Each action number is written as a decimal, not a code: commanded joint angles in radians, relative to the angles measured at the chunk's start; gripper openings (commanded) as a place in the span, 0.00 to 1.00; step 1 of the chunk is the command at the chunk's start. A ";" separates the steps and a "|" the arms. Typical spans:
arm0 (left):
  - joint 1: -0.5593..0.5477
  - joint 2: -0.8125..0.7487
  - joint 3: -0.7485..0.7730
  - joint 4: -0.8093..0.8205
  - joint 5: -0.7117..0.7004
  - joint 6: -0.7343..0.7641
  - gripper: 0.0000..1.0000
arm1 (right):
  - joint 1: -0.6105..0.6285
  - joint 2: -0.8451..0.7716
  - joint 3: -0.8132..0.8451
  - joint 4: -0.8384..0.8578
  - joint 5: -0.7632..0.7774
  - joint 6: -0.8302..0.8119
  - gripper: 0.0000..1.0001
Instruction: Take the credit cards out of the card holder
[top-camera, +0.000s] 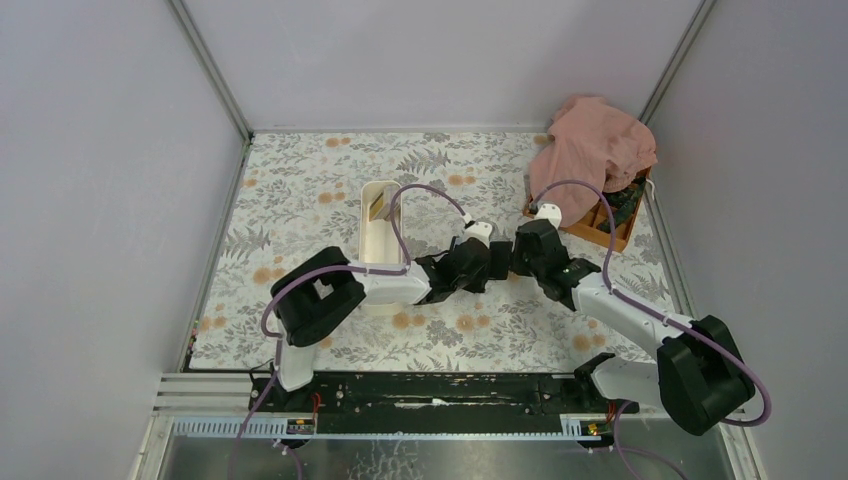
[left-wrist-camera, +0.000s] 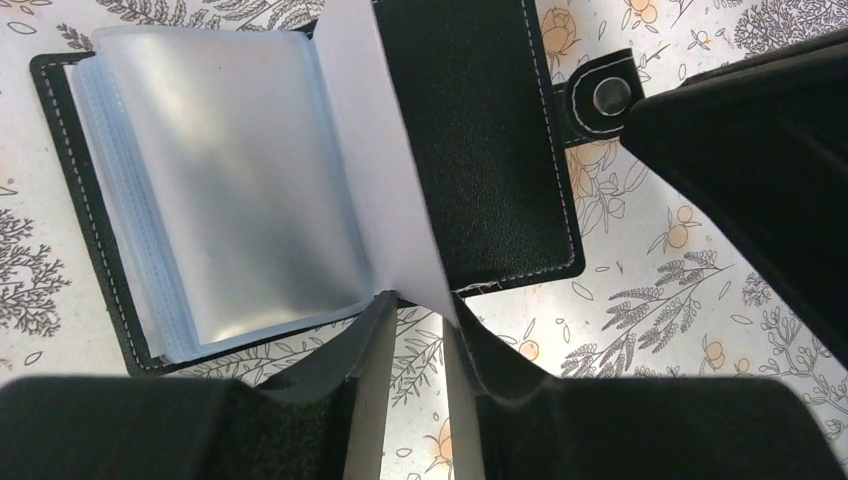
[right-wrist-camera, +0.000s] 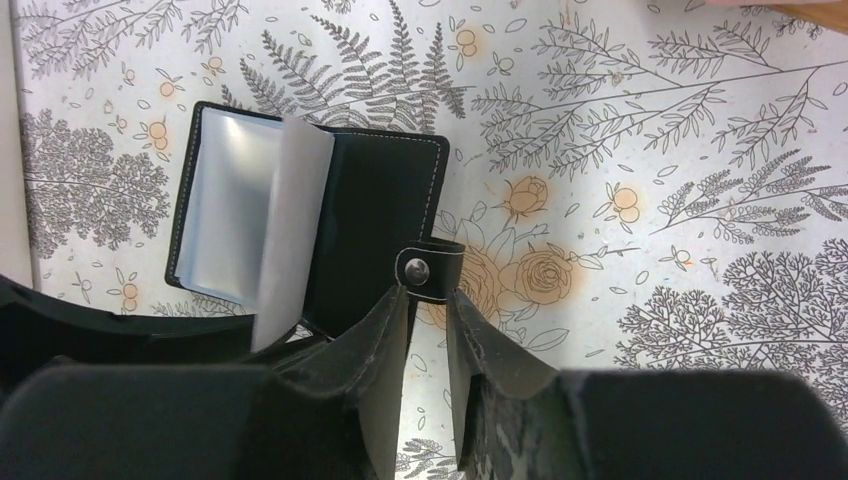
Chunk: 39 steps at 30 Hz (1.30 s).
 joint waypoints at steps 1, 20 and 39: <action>-0.002 0.026 0.034 -0.008 -0.001 0.017 0.31 | -0.005 -0.015 0.054 -0.001 0.004 -0.013 0.27; -0.002 -0.020 0.018 -0.018 -0.060 0.041 0.34 | -0.011 0.250 0.097 0.070 -0.110 0.039 0.00; 0.116 -0.140 -0.105 0.072 0.027 -0.028 0.87 | -0.032 0.291 0.048 0.083 -0.150 0.055 0.00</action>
